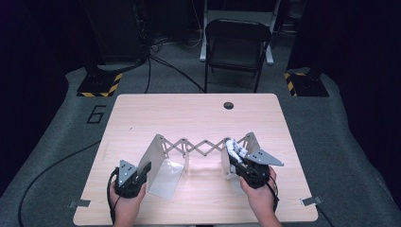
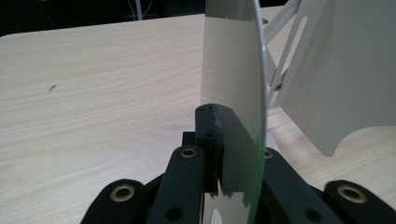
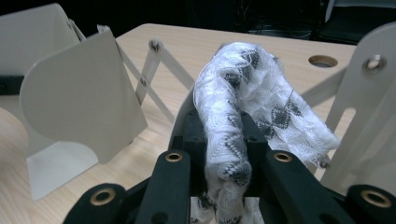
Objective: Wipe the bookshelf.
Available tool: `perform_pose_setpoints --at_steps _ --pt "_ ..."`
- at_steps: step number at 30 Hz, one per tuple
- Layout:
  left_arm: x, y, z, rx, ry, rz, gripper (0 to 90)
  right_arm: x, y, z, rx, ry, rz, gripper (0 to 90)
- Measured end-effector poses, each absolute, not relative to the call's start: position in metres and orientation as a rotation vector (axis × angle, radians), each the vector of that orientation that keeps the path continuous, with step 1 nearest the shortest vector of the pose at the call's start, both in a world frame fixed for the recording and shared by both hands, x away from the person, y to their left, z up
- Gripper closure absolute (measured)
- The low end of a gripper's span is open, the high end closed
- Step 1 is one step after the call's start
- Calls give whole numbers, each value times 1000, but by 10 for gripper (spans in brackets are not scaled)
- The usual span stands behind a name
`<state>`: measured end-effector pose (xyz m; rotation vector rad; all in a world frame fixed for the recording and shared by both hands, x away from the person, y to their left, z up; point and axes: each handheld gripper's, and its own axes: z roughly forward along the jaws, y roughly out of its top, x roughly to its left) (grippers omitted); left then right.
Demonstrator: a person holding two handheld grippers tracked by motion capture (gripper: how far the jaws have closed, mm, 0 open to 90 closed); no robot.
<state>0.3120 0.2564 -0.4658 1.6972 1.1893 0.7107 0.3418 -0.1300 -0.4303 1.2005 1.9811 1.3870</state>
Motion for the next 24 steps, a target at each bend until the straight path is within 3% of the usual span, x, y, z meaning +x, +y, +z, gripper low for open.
perform_pose_setpoints --at_steps 4,15,24 --pt "312 256 -466 1698 1188 712 881 345 -127 -430 1184 1991 1370 777" --pt "312 256 -466 1699 1190 712 882 329 -130 -470 1233 2124 1256 777" --pt "312 256 -466 1697 1192 715 882 311 -136 -420 1114 2006 1399 777"
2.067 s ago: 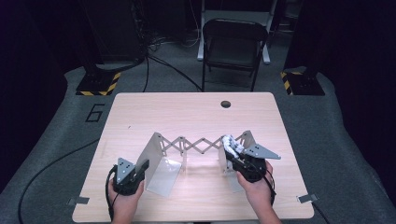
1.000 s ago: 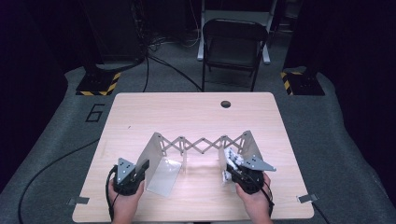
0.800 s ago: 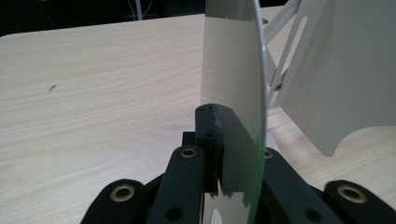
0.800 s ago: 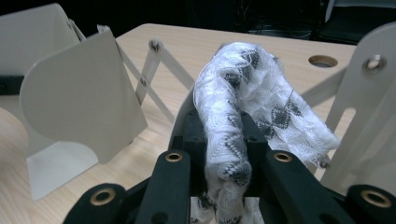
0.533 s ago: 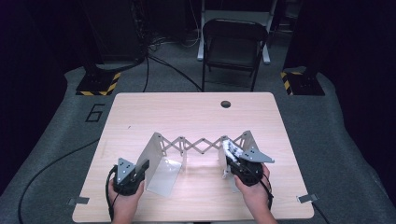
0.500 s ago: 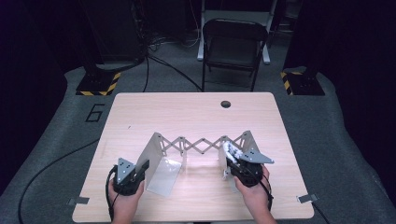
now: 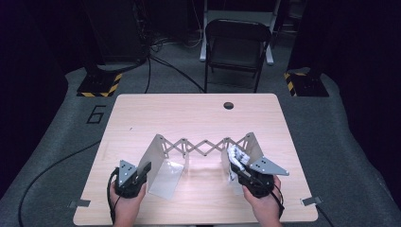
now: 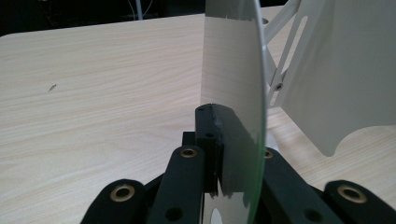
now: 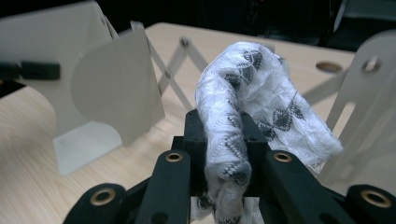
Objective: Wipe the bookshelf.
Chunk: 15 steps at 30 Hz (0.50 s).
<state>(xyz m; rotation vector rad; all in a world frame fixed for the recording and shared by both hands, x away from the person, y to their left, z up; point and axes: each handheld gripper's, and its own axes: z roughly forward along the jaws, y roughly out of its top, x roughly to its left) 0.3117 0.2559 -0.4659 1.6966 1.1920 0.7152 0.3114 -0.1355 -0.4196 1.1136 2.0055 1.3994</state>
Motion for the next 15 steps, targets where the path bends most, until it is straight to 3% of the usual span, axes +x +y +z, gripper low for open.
perform_pose_setpoints --at_steps 4,15 --pt "312 256 -466 1695 1193 716 882 310 -136 -413 1103 2006 1413 777" --pt "312 256 -466 1694 1191 717 882 306 -133 -466 1219 2118 1332 777"
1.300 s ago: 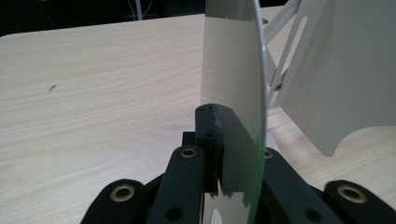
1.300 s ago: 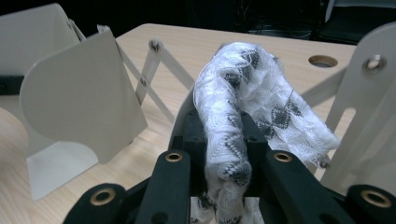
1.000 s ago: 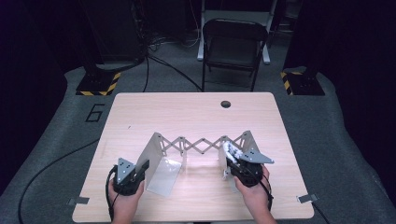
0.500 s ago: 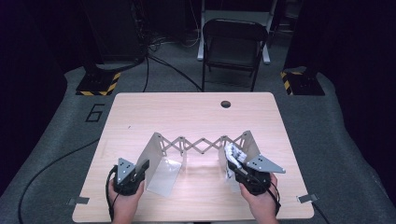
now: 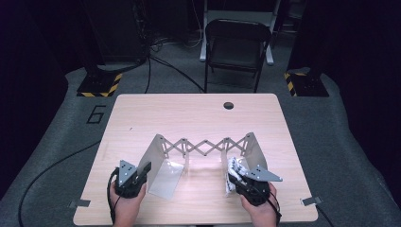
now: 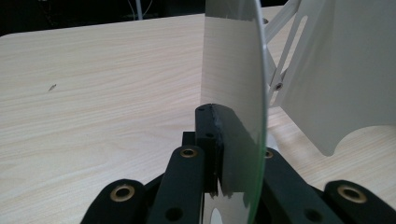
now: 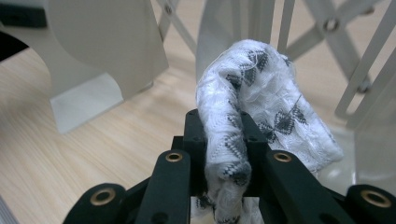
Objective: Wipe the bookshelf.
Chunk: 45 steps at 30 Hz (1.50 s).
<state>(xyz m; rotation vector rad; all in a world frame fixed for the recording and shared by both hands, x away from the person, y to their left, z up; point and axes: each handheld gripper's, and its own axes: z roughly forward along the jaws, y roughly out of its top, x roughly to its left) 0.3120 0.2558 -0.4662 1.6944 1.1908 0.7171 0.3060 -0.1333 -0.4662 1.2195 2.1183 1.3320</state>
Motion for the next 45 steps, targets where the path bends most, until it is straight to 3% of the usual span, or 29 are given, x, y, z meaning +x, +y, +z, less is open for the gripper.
perform_pose_setpoints --at_steps 10,22,30,37,45 --pt "312 256 -466 1697 1190 713 881 308 -133 -479 1259 2136 1310 777" --pt "312 255 -466 1699 1190 710 877 292 -137 -408 1115 1975 1478 777" --pt "311 255 -466 1700 1185 693 864 285 -119 -382 1007 1928 1543 776" --pt "308 253 -465 1708 1178 665 842 290 -93 -404 963 2011 1361 776" --pt "304 250 -464 1722 1147 631 811 299 -96 -429 1013 2014 1204 776"
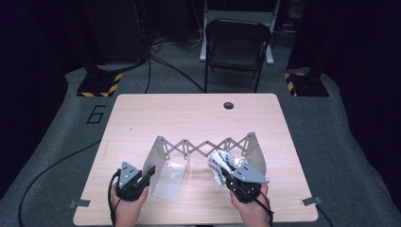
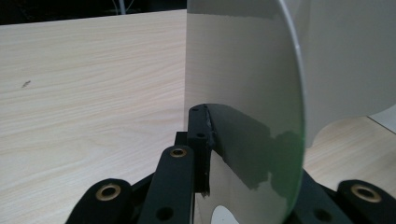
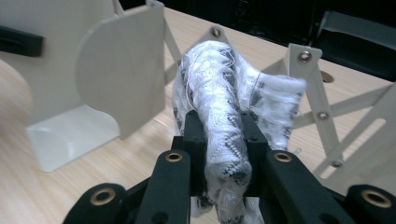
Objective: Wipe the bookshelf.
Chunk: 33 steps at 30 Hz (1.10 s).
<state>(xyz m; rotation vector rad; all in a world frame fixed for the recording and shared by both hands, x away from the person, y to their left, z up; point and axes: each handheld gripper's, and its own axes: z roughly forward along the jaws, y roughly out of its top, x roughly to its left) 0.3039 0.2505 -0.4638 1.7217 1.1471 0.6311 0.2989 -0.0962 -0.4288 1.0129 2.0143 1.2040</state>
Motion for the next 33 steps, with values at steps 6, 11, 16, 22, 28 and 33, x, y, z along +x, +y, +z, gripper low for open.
perform_pose_setpoints --at_steps 6,11,16,22,28,33 --pt "300 247 -462 1712 1140 627 791 301 -99 -436 1021 2000 1156 776" --pt "296 246 -461 1723 1132 611 784 302 -99 -442 1023 1991 1124 776" --pt "294 243 -460 1729 1128 604 779 304 -102 -449 1048 1987 1115 776" --pt "292 239 -460 1737 1126 603 778 306 -105 -450 1060 1975 1111 776" --pt "290 234 -461 1748 1113 594 767 310 -110 -450 1077 1966 1113 776" --pt "290 234 -461 1749 1104 583 760 314 -113 -452 1094 1976 1113 776"
